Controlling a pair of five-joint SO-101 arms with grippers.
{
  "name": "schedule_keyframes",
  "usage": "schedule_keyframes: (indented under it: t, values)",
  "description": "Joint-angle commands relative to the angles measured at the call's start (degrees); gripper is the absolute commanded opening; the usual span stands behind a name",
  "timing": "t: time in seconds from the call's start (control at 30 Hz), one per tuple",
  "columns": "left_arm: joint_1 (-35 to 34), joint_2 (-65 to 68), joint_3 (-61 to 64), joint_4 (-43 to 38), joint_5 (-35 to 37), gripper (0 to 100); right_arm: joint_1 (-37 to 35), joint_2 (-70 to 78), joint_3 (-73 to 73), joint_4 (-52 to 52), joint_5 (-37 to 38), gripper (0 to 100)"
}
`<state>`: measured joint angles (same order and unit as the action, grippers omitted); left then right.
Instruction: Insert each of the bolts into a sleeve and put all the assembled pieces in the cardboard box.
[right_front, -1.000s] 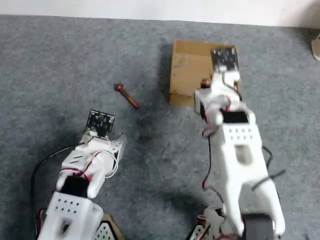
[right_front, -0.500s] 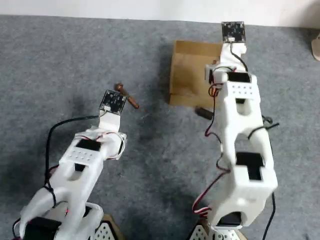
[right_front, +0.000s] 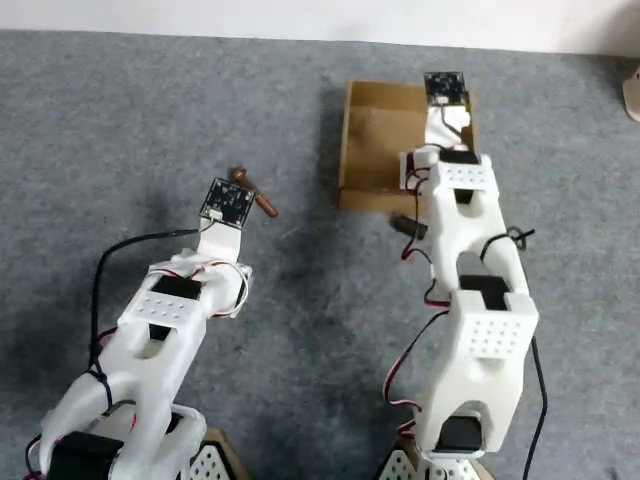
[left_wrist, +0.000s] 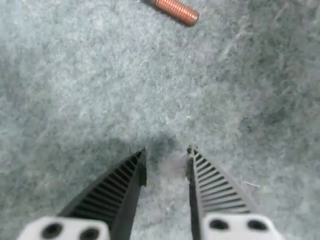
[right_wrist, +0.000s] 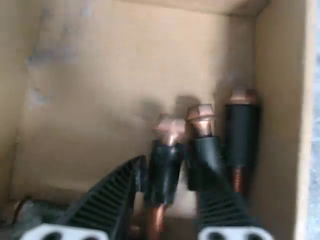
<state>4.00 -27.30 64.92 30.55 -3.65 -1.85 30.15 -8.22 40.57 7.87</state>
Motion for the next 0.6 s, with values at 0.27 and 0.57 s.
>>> schedule_keyframes:
  t: [0.27, 0.57]
  values:
    - [-0.31, -0.04, -2.33, -0.88, -0.79, 13, -3.12, -15.43, -3.03, 14.46, 11.87, 21.3]
    - [-0.31, 0.22, -2.42, -0.88, -0.88, 14, -3.30, -20.09, -3.30, 28.26, 29.36, 21.3]
